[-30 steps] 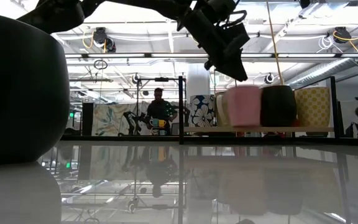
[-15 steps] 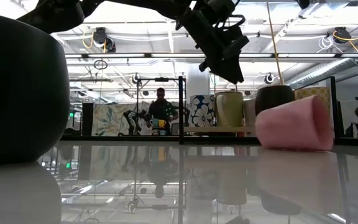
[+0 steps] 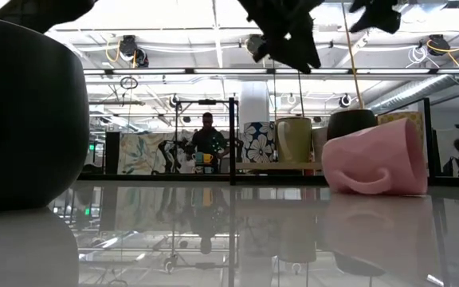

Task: Place coffee mugs
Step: Put the pink mug on the shelf

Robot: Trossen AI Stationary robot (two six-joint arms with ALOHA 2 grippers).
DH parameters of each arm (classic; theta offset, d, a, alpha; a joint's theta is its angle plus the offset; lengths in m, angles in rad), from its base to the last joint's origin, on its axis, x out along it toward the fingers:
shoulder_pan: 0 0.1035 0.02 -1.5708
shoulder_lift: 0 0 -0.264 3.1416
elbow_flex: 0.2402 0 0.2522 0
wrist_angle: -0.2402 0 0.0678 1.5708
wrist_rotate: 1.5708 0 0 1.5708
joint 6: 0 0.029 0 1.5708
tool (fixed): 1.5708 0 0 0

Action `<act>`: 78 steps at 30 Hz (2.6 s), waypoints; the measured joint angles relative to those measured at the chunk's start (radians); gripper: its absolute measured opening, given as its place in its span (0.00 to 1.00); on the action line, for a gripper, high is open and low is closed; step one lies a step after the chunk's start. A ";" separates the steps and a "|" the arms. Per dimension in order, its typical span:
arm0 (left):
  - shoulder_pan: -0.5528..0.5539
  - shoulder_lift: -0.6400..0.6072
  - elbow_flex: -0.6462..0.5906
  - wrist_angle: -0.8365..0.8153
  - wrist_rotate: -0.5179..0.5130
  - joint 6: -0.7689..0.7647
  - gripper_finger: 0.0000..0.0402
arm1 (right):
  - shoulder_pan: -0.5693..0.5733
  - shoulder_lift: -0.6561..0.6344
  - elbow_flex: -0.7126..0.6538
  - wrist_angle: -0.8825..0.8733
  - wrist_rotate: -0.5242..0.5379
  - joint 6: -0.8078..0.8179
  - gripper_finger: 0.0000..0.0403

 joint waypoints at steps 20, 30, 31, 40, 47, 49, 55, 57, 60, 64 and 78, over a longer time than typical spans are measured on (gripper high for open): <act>-0.022 -0.172 0.000 -0.617 -0.427 -0.173 0.33 | 0.231 0.037 -0.395 0.067 -0.250 -0.179 0.50; -0.023 -0.170 -0.002 -0.658 -0.413 -0.174 0.33 | 0.421 0.037 -0.549 0.399 -0.027 -0.149 0.50; -0.023 -0.170 -0.002 -0.658 -0.403 -0.174 0.33 | 0.436 0.037 -0.557 0.397 -0.003 -0.144 0.50; -0.034 -0.176 -0.001 -0.688 -0.346 -0.173 0.33 | 0.568 0.038 -0.575 0.407 0.232 -0.213 0.50; -0.037 -0.176 -0.001 -0.712 -0.337 -0.171 0.33 | 0.636 0.112 -0.575 0.418 0.355 -0.277 0.47; -0.037 -0.176 -0.001 -0.712 -0.337 -0.171 0.33 | 0.660 0.141 -0.575 0.424 0.355 -0.278 0.44; -0.038 -0.176 -0.001 -0.712 -0.333 -0.171 0.33 | 0.728 0.217 -0.573 0.463 0.456 -0.314 0.37; -0.038 -0.176 -0.001 -0.712 -0.333 -0.171 0.33 | 0.738 0.238 -0.573 0.476 0.506 -0.327 0.35; -0.038 -0.176 -0.001 -0.712 -0.334 -0.170 0.33 | 0.738 0.265 -0.574 0.500 0.546 -0.355 0.34; -0.038 -0.176 -0.001 -0.711 -0.333 -0.167 0.33 | 0.738 0.299 -0.573 0.533 0.567 -0.392 0.33; -0.051 -0.176 -0.001 -0.712 -0.298 -0.232 0.33 | 0.707 0.261 -0.560 0.608 0.636 -0.547 0.02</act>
